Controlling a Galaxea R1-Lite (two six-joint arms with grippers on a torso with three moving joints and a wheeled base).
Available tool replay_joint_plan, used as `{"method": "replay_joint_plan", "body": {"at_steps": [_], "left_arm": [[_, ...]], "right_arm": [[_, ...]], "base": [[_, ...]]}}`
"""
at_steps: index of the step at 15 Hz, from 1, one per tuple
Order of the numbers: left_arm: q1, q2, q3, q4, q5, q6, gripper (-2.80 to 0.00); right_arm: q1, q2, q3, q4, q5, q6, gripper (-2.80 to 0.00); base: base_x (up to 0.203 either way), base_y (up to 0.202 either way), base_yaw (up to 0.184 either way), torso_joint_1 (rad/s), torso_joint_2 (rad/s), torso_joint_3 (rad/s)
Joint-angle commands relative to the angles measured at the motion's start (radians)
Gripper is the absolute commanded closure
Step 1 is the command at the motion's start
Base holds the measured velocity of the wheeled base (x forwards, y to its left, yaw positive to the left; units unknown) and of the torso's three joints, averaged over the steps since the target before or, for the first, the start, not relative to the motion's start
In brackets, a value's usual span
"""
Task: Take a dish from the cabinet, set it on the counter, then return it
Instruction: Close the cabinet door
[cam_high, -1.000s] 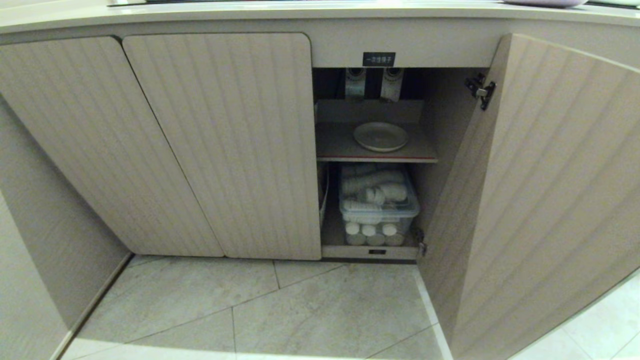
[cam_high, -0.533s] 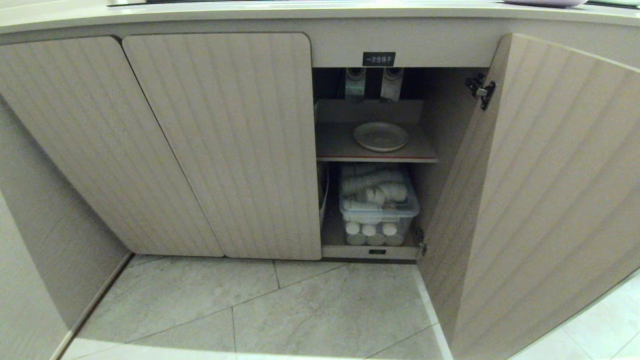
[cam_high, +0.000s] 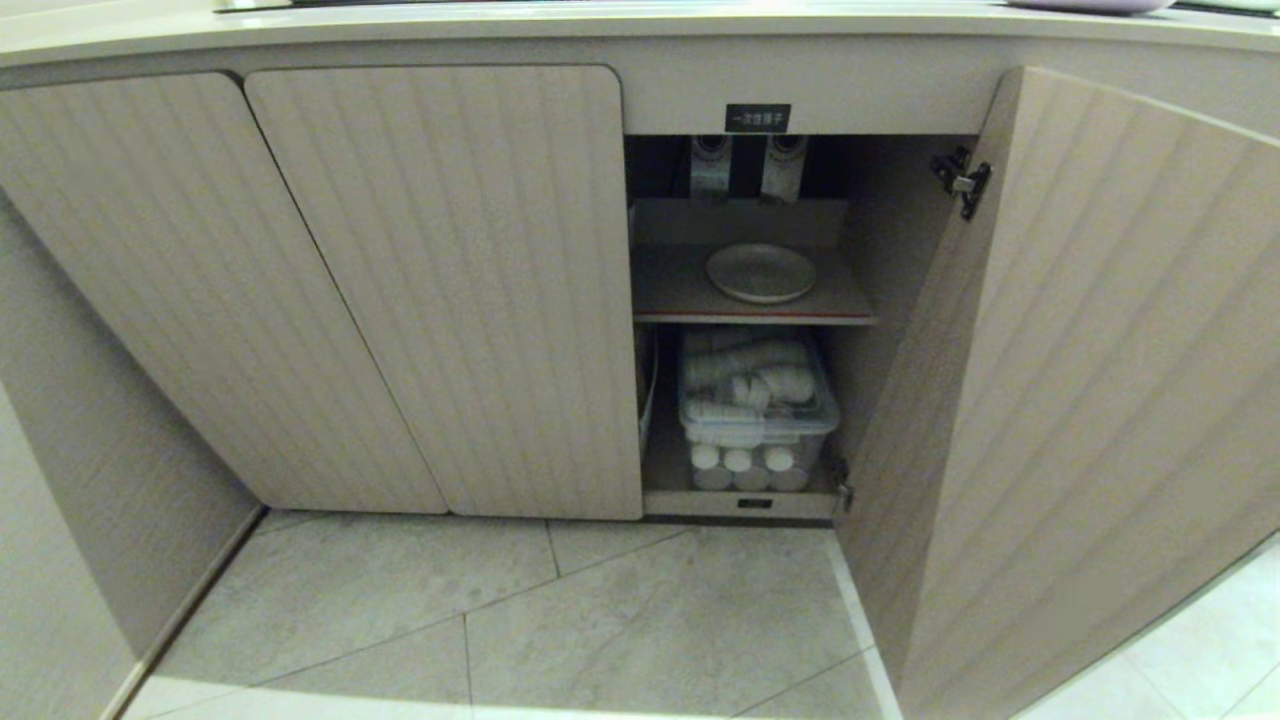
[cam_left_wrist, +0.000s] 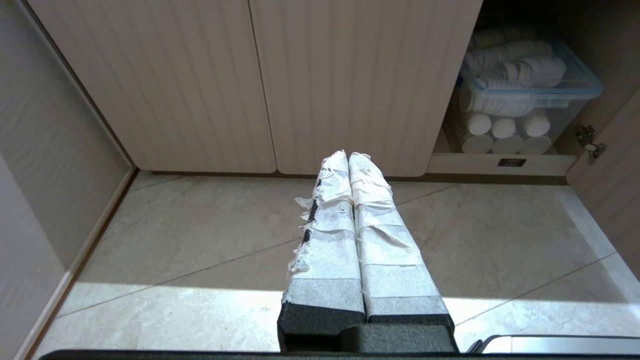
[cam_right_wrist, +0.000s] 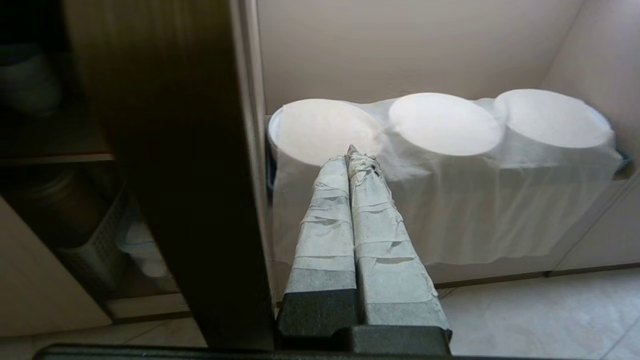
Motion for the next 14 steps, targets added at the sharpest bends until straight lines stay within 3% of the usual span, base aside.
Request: {"method": "replay_joint_plan", "body": {"at_steps": [1,14], "left_arm": [[0.000,0.000,0.000,0.000,0.000,0.000,0.00],[0.000,0.000,0.000,0.000,0.000,0.000,0.00]], "right_arm": [[0.022,0.004,0.002,-0.005,0.001,0.015,0.00],[0.203,0.000,0.040,-0.075,0.001,0.090,0.00]], "base": [[0.000,0.000,0.000,0.000,0.00,0.000],[0.000,0.000,0.000,0.000,0.00,0.000]]}}
